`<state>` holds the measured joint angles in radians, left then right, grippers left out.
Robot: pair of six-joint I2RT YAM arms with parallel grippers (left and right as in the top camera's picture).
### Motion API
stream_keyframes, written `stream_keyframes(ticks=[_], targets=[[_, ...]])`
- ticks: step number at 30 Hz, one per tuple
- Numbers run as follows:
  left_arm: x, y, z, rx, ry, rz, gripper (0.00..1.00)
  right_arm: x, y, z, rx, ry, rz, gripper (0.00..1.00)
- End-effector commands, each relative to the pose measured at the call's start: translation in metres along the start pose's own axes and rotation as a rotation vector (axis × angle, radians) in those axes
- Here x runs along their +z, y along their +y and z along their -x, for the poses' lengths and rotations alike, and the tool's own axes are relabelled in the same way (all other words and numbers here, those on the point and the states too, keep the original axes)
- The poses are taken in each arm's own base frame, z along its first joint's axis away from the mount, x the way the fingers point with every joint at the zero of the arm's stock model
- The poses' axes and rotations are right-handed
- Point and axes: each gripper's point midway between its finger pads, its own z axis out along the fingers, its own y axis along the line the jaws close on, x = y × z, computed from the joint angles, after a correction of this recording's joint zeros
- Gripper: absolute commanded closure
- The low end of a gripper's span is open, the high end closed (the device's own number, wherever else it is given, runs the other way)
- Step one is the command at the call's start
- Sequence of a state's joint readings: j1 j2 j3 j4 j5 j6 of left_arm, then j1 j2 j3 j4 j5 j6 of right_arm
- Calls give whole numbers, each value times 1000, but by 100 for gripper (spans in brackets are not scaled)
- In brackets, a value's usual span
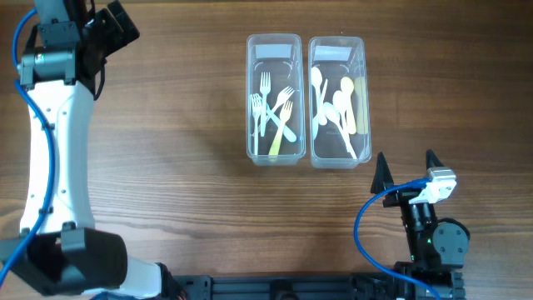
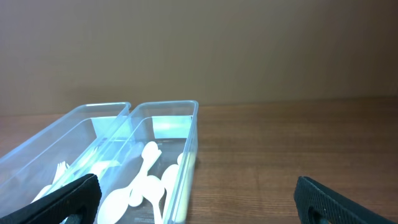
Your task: Pack container
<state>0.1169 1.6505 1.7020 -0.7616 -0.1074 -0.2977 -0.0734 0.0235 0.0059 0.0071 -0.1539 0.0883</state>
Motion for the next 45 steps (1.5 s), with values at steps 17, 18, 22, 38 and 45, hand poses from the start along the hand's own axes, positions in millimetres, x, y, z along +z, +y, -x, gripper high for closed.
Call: stream_keyframes(ticks=[17, 18, 22, 38, 45], targets=[[-221, 70, -90, -160, -450, -155, 0, 1, 2, -1, -7, 4, 12, 0], [-216, 74, -99, -187, -455, -157, 0, 1, 2, -1, -7, 4, 12, 0], [-191, 77, -127, -204, -483, -212, 0, 1, 2, -1, -7, 4, 12, 0], [-123, 56, -186, -177, -536, -414, 0, 1, 2, -1, -7, 4, 12, 0], [-105, 54, -211, -159, -486, -423, 0, 1, 2, -1, -7, 4, 12, 0]])
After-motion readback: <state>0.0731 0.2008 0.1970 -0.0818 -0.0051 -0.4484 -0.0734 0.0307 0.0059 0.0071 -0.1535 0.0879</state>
